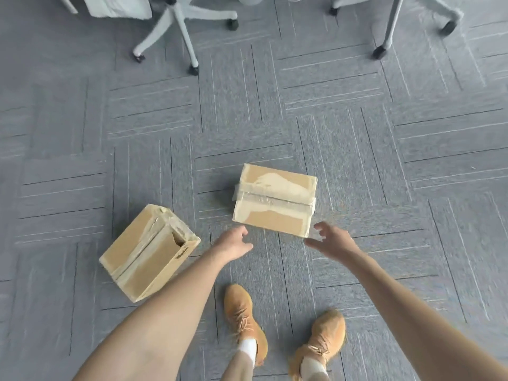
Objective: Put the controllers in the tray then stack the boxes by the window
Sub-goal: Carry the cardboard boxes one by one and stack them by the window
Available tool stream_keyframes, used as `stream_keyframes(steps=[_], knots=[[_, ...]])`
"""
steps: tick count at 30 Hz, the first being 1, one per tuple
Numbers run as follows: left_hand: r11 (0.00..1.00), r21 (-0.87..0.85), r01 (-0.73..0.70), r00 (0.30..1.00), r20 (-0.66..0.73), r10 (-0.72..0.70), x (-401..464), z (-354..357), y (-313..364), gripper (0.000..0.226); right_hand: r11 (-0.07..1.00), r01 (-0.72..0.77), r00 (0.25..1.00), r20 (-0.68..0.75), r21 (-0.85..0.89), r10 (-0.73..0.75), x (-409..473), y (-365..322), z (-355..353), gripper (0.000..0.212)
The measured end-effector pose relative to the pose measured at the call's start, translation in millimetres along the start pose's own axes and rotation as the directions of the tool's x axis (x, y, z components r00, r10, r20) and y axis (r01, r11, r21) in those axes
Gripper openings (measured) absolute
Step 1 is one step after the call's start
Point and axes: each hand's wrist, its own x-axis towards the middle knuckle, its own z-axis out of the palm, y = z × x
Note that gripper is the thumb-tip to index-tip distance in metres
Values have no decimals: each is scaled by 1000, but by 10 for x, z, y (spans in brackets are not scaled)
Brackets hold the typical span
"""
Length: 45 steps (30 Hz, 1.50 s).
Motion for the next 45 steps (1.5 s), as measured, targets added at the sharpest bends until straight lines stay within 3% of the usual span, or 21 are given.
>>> stream_keyframes(steps=[6, 13, 19, 23, 25, 29, 31, 36, 39, 42, 45], knots=[[999, -4, 47, 999, -8, -47, 1184, 579, -575, 48, 976, -131, 990, -19, 174, 136, 1090, 551, 807, 72], [996, -6, 86, 995, -56, -86, 2141, 1130, -1091, 68, 943, -264, 965, 51, 202, 259, 1901, 1269, 1594, 91], [982, -189, 18, 957, -281, -72, 2733, 1492, -1277, 74, 903, -91, 975, -145, 421, 166, 2433, 1581, 1819, 108], [828, -560, 24, 954, -236, -187, 3067, 1491, -1300, 91, 906, 60, 967, -251, 419, 52, 2740, 1654, 1865, 109], [757, -653, -12, 955, -233, -186, 3192, 1444, -1273, 77, 894, 97, 969, -246, 436, 14, 2836, 1650, 1871, 109], [773, -632, 45, 966, -170, -195, 3244, 1377, -1199, 33, 820, 118, 971, -237, 560, 23, 2903, 1692, 1885, 112], [787, -615, 59, 977, -128, -173, 3232, 1356, -1229, 23, 808, 134, 974, -228, 574, 0, 2909, 1747, 1890, 106], [811, -581, -64, 974, -214, -77, 3070, 1223, -1122, 52, 754, 189, 976, -204, 629, -75, 2849, 1738, 1779, 95], [797, -594, -115, 976, -218, -22, 2900, 1069, -1003, 51, 735, 158, 984, -168, 659, -61, 2746, 1659, 1618, 102], [782, -611, -120, 983, -186, 6, 2697, 885, -815, 57, 733, 142, 988, -135, 666, -68, 2588, 1565, 1390, 95], [754, -646, -120, 984, -177, 6, 2401, 657, -518, 66, 652, 162, 982, -183, 740, -37, 2314, 1431, 1073, 108]])
